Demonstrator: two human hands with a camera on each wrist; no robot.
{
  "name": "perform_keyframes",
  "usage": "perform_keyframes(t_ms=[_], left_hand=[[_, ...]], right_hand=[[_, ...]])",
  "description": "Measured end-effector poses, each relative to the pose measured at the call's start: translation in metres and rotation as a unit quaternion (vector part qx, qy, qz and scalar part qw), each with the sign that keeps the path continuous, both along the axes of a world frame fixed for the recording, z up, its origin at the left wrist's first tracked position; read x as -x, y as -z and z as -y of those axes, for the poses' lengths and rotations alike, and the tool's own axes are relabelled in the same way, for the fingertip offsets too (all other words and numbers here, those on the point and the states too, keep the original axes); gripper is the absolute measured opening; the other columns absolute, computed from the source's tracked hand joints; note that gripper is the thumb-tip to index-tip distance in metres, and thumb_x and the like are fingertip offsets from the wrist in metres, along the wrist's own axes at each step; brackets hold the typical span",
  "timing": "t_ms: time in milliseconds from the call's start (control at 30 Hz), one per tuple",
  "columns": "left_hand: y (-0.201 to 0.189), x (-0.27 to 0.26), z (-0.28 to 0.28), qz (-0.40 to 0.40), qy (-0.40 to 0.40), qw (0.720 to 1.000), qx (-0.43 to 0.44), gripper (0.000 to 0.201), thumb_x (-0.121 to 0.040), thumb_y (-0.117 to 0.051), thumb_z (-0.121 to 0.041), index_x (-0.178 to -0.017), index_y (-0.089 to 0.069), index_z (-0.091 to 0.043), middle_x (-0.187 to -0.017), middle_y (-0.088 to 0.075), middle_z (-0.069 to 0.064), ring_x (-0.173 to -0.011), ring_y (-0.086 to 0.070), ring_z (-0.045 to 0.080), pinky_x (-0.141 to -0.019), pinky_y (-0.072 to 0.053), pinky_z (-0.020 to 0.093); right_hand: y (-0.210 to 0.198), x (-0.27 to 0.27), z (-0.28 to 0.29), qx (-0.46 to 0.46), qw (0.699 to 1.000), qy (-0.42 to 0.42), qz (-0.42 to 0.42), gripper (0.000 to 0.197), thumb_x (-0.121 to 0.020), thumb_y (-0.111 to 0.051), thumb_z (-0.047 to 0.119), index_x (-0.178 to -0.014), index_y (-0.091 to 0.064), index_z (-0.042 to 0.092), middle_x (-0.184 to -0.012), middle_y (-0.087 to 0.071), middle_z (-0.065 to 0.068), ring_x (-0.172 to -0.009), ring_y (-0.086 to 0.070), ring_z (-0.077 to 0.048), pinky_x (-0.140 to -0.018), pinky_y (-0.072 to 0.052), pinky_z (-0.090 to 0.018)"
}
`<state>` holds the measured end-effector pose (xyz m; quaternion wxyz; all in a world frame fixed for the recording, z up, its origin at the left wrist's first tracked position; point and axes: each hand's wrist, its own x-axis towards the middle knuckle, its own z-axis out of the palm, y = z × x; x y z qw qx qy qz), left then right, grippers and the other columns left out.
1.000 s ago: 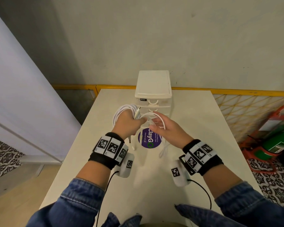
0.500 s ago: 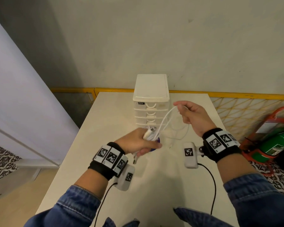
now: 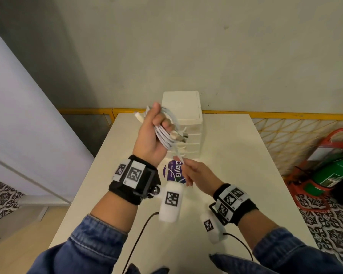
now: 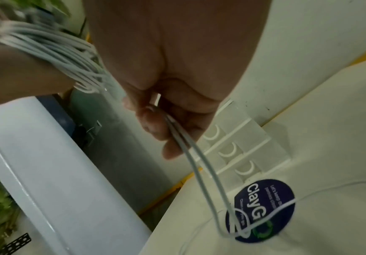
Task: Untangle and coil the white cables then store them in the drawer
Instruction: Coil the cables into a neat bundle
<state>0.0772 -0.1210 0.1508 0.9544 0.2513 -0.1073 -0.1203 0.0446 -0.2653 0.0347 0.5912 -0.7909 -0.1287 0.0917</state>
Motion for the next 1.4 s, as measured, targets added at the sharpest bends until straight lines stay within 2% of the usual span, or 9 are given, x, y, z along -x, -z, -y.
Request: perform_keyframes(t_ms=[167, 300, 467, 567, 667, 867, 1033, 1167, 1400], left_hand=[[0.005, -0.017, -0.018, -0.04, -0.236, 0.965, -0.107, 0.029, -0.094, -0.054, -0.025, -0.068, -0.043, -0.018, -0.044, -0.044, -0.007, -0.04, -0.048, 0.008, -0.045, -0.043, 0.02], [0.019, -0.018, -0.036, 0.028, -0.35, 0.873, -0.339, 0.027, -0.093, -0.055, -0.028, -0.068, -0.049, -0.018, -0.047, -0.048, -0.005, -0.044, -0.052, 0.012, -0.048, -0.046, 0.023], [0.048, -0.009, -0.035, 0.144, -0.306, 0.742, -0.58, 0.021, -0.089, -0.061, -0.03, -0.073, -0.058, -0.016, -0.051, -0.057, 0.009, -0.041, -0.055, 0.014, -0.045, -0.049, 0.026], [0.061, -0.005, -0.03, 0.168, -0.234, 0.715, -0.637, 0.042, -0.088, -0.06, -0.036, -0.065, -0.058, -0.001, -0.048, -0.058, 0.014, -0.037, -0.052, 0.017, -0.042, -0.045, 0.027], [0.063, 0.002, -0.025, 0.186, -0.124, 0.745, -0.628, 0.054, -0.093, -0.05, -0.041, -0.05, -0.051, -0.008, -0.036, -0.049, 0.004, -0.029, -0.046, 0.016, -0.037, -0.038, 0.021], [0.068, 0.018, -0.017, 0.115, 0.116, 0.814, -0.558, 0.056, -0.087, -0.042, -0.06, -0.075, -0.056, -0.008, -0.039, -0.041, 0.0, -0.03, -0.033, 0.014, -0.039, -0.031, 0.02], [0.064, 0.023, -0.019, 0.105, 0.155, 0.85, -0.492, 0.04, -0.085, -0.061, -0.02, -0.049, -0.044, -0.014, -0.035, -0.034, -0.002, -0.027, -0.028, 0.012, -0.036, -0.022, 0.019], [0.047, 0.018, -0.019, 0.099, 0.175, 0.91, -0.364, 0.03, -0.086, -0.058, -0.024, -0.079, -0.053, 0.004, -0.036, -0.036, -0.006, -0.025, -0.032, 0.008, -0.033, -0.025, 0.014], [0.01, 0.008, -0.018, 0.12, 0.158, 0.976, -0.091, 0.02, -0.085, -0.064, -0.028, -0.074, -0.057, -0.013, -0.036, -0.046, -0.006, -0.027, -0.044, 0.004, -0.032, -0.025, 0.017]], right_hand=[[0.008, 0.008, -0.008, 0.097, 0.994, -0.055, 0.01, 0.031, -0.096, -0.038, 0.012, -0.122, -0.052, 0.021, -0.08, -0.055, -0.007, -0.055, -0.049, -0.001, -0.063, -0.043, -0.01], [-0.006, 0.013, -0.009, 0.102, 0.992, -0.078, 0.017, 0.022, -0.097, -0.038, 0.013, -0.093, -0.055, 0.028, -0.072, -0.058, 0.002, -0.063, -0.05, 0.002, -0.068, -0.039, -0.013], [-0.035, 0.006, -0.011, 0.081, 0.991, -0.063, 0.091, 0.024, -0.095, -0.043, 0.025, -0.104, -0.064, 0.03, -0.1, -0.067, -0.005, -0.093, -0.059, -0.021, -0.084, -0.048, -0.033], [-0.049, 0.002, -0.012, 0.074, 0.983, -0.036, 0.162, 0.022, -0.093, -0.047, 0.019, -0.101, -0.067, 0.017, -0.089, -0.063, 0.01, -0.087, -0.057, -0.004, -0.081, -0.044, -0.019], [-0.054, -0.001, -0.009, 0.052, 0.977, 0.023, 0.206, 0.011, -0.087, -0.056, 0.021, -0.092, -0.065, 0.019, -0.083, -0.063, 0.003, -0.081, -0.059, -0.011, -0.078, -0.047, -0.026], [-0.057, -0.016, 0.011, 0.054, 0.979, 0.069, 0.184, 0.018, -0.078, -0.07, 0.018, -0.084, -0.054, 0.023, -0.064, -0.051, 0.005, -0.061, -0.048, -0.01, -0.062, -0.04, -0.025], [-0.044, -0.027, 0.026, 0.032, 0.982, 0.104, 0.155, 0.015, -0.083, -0.064, 0.015, -0.073, -0.059, 0.025, -0.071, -0.06, 0.012, -0.066, -0.052, 0.001, -0.068, -0.042, -0.016], [-0.019, -0.026, 0.03, 0.085, 0.983, 0.117, 0.115, 0.021, -0.094, -0.046, 0.022, -0.076, -0.057, 0.022, -0.063, -0.052, 0.012, -0.059, -0.048, -0.003, -0.064, -0.038, -0.025], [0.024, -0.009, 0.022, 0.131, 0.981, 0.116, 0.085, 0.031, -0.098, -0.033, 0.023, -0.069, -0.043, 0.024, -0.064, -0.053, -0.001, -0.064, -0.05, -0.02, -0.073, -0.044, -0.04]])
